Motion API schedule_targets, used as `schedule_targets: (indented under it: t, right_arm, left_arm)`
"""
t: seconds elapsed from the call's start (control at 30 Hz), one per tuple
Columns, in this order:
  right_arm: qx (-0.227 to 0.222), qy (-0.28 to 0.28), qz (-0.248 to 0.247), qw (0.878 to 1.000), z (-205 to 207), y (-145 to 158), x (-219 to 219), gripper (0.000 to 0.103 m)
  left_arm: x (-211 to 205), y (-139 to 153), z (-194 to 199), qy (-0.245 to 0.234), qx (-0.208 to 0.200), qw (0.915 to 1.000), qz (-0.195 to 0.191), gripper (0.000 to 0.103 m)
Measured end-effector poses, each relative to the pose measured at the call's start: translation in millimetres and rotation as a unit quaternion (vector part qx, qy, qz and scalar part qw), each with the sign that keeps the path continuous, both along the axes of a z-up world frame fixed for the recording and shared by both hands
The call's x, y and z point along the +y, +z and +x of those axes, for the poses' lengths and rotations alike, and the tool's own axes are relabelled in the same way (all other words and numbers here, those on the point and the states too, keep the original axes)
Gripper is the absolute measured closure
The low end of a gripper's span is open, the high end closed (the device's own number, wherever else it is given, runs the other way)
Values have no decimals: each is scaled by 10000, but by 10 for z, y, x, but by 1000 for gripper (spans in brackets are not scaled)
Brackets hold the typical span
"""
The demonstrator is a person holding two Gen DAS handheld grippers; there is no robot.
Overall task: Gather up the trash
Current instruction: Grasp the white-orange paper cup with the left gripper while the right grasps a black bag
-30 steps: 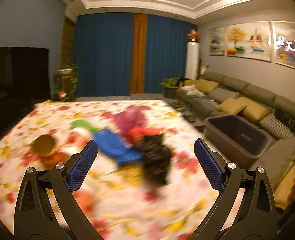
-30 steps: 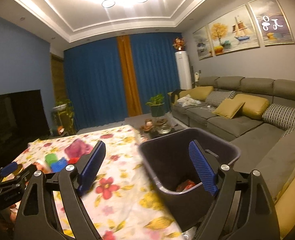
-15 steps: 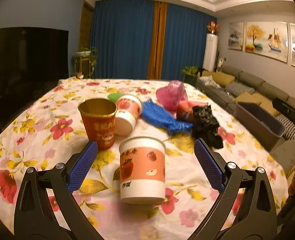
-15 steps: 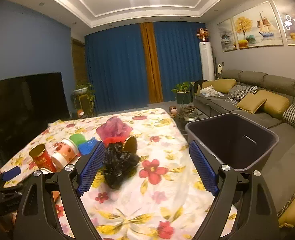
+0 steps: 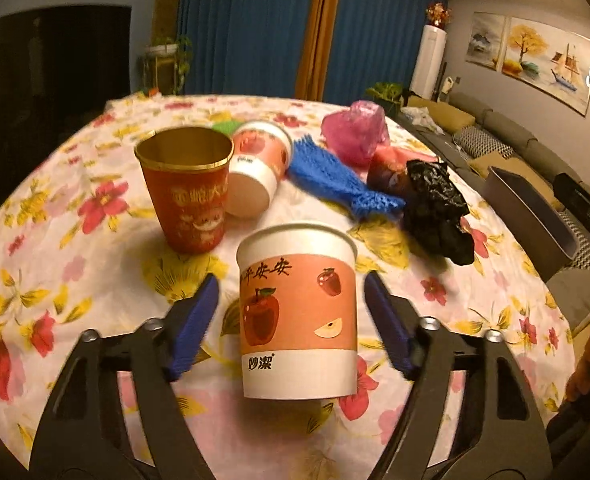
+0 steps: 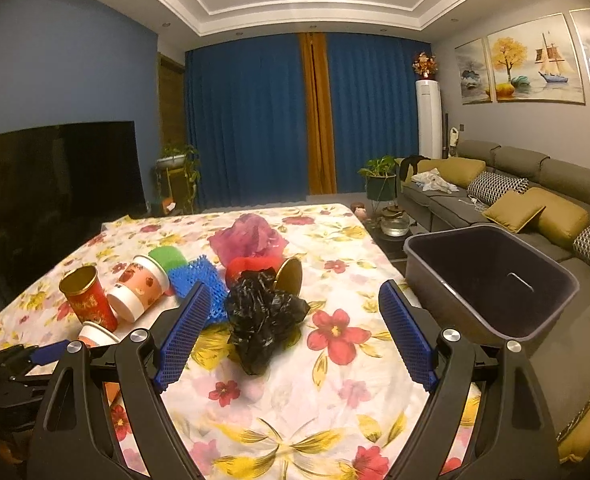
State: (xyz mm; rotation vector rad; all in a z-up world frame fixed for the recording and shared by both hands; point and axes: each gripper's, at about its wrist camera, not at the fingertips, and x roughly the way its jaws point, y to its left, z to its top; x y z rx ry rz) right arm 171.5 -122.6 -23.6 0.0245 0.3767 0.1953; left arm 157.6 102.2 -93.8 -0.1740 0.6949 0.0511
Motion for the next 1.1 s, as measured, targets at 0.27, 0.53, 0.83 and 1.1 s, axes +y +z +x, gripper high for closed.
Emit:
schedule_targets:
  t: [0.27, 0.53, 0.83, 1.1]
  right_arm:
    - [236, 123, -184, 9995, 190, -90, 176, 19]
    - [499, 177, -387, 9978, 440, -203, 330, 20]
    - [859, 187, -521, 9948, 740, -396, 481, 25]
    - [1201, 203, -560, 9910, 935, -485, 527, 40]
  left_arm:
    - [6, -7, 1, -56, 15, 10000, -80, 46]
    - [76, 95, -109, -56, -393, 9990, -195, 51]
    - [154, 519, -208, -8, -1150, 9931, -246, 51]
    - [178, 699, -126, 20, -1413, 9895, -290, 51]
